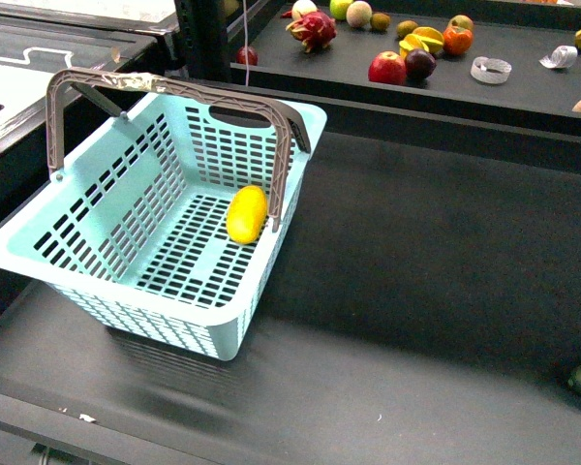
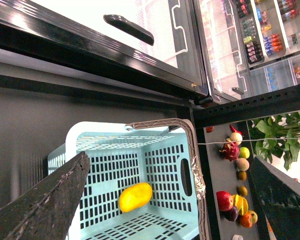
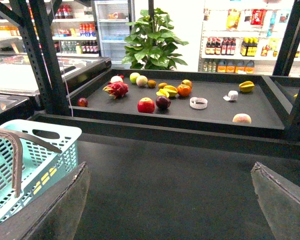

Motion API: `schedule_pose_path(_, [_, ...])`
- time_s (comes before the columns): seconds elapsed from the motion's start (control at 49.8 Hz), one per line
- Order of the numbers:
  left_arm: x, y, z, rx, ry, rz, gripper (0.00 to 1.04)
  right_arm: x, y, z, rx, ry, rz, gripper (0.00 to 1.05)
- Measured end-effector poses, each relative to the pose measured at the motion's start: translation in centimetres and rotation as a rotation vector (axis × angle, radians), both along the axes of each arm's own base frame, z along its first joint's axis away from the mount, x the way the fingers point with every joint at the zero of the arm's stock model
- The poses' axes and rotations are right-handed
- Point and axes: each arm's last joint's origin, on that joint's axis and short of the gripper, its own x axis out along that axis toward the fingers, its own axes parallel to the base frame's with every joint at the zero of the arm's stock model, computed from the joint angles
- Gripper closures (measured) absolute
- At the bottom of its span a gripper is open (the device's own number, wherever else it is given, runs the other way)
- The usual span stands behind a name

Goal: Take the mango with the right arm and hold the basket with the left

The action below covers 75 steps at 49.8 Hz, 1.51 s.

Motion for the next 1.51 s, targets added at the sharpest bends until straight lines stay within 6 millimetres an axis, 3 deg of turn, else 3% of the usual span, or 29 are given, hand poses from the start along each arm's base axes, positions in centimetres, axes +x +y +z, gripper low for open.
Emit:
schedule_pose_path(0.241, [-0.1, 0.0, 0.0, 0.008, 0.000, -0.019, 0.09, 0.0, 0.0, 0.0, 0.000, 0.000, 0.000, 0.08])
schedule_pose_path(0.342, [-0.6, 0.7, -1.3, 0.148, -0.126, -0.406, 0.26, 0.0, 0.0, 0.0, 0.000, 0.000, 0.000, 0.08])
schedule_pose_path(0.382, [-1.2, 0.9, -1.8, 0.300, -0.163, -0.525, 0.33, 0.0, 0.0, 0.0, 0.000, 0.000, 0.000, 0.08])
schedule_pose_path(0.422, [-1.9, 1.1, -1.8, 0.569, -0.188, -0.630, 0.44, 0.0, 0.0, 0.0, 0.000, 0.000, 0.000, 0.08])
schedule_pose_path(0.462, [-2.6, 1.4, -1.7, 0.767, -0.172, -0.664, 0.55, 0.0, 0.0, 0.0, 0.000, 0.000, 0.000, 0.08])
schedule_pose_path(0.542, [-3.6, 1.9, -2.3, 0.927, -0.125, -0.674, 0.73, 0.0, 0.0, 0.0, 0.000, 0.000, 0.000, 0.08])
schedule_pose_path(0.683, [-4.8, 2.4, -3.2, 1.007, -0.090, -0.694, 1.02, 0.0, 0.0, 0.0, 0.000, 0.000, 0.000, 0.08])
schedule_pose_path(0.844, [-5.8, 3.5, -3.7, 1.024, -0.079, -0.684, 1.03, 0.0, 0.0, 0.0, 0.000, 0.000, 0.000, 0.08])
schedule_pose_path(1.145, [-7.4, 3.5, -4.7, 1.038, -0.092, -0.681, 1.03, 0.0, 0.0, 0.0, 0.000, 0.000, 0.000, 0.08])
schedule_pose_path(1.507, [-8.6, 3.5, -4.4, 1.046, -0.105, -0.675, 1.03, 0.0, 0.0, 0.0, 0.000, 0.000, 0.000, 0.08])
